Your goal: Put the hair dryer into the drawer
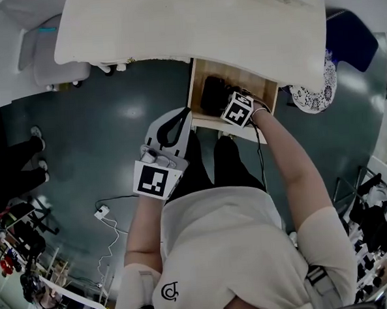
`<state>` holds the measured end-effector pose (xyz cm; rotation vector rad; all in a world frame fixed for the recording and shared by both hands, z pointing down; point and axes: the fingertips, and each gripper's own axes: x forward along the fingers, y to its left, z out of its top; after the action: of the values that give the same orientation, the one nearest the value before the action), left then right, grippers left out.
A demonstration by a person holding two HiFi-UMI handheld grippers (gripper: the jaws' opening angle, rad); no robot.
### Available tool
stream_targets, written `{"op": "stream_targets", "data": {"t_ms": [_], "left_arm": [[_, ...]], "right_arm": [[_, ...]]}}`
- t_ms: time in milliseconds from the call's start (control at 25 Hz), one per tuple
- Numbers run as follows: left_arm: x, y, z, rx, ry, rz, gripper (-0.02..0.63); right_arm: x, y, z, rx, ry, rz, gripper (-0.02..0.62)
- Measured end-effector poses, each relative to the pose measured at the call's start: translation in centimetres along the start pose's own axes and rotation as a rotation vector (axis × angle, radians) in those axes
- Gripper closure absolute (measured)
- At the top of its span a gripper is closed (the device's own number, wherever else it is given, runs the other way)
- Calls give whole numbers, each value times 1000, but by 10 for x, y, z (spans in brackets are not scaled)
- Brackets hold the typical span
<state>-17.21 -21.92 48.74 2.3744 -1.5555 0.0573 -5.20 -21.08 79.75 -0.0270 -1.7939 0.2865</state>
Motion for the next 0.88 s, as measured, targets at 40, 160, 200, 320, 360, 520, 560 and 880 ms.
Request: {"op": "stream_targets", "data": {"t_ms": [40,160,200,320,360,520,560,880], "left_arm": [[2,0,0,10,-1,-4,594],[6,-2,1,27,4,-15,594],[7,-4,2,27,6,-15,594],[11,-5,8,41,3,-5,594],[13,-6,9,48,2,-4,594],[24,-14,22,71,-13,-10,594],[27,-16,26,78,-19,-13,594],[38,-25,49,179,-17,-9,594]], "right_arm": [[-1,-1,2,0,-1,-4,246],[-14,-5,6,11,-25,-24,245],[-21,-6,6,19,-37,-31,245],[-50,-5,16,39,-92,-36,282],[-62,-3,22,45,-123,-36,306],[-113,-7,40,111,-262,-82,473],[-125,-9,43,132,-291,-101,506],[-225,-17,60,215,-537,-280,589]]}}
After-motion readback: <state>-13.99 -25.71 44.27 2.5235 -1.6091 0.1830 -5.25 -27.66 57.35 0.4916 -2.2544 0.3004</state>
